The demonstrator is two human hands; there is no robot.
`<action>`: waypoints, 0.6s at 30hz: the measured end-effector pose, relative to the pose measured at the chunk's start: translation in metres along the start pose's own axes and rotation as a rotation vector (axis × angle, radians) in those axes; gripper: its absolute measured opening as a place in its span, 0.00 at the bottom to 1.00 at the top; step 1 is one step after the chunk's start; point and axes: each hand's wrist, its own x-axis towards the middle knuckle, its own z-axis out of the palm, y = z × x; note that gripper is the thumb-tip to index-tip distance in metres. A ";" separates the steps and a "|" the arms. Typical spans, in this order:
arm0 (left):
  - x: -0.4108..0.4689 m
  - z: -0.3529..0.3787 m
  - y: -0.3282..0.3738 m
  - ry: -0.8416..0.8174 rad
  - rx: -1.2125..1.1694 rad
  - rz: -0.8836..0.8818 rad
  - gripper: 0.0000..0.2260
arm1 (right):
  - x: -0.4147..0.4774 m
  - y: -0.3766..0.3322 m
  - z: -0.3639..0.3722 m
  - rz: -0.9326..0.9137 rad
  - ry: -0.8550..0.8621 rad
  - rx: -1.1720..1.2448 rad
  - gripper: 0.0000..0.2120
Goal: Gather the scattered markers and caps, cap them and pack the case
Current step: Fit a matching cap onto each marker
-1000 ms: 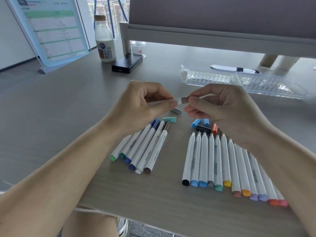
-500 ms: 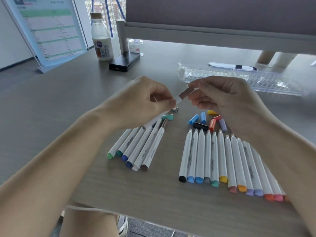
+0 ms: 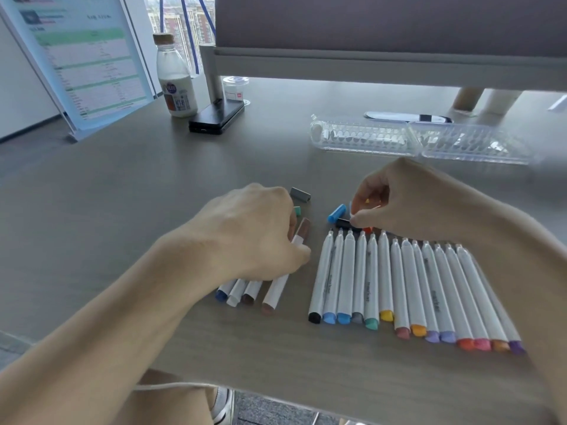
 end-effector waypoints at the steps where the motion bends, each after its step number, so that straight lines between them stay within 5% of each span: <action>1: 0.001 -0.001 -0.001 0.015 -0.005 0.005 0.19 | 0.000 0.000 0.001 0.003 -0.006 -0.004 0.02; 8: 0.005 -0.002 -0.010 0.051 -0.064 0.080 0.10 | 0.002 -0.002 0.007 -0.011 -0.006 -0.040 0.04; 18: 0.005 0.007 0.014 0.060 -0.128 0.122 0.16 | 0.005 0.001 0.012 -0.055 0.045 -0.087 0.05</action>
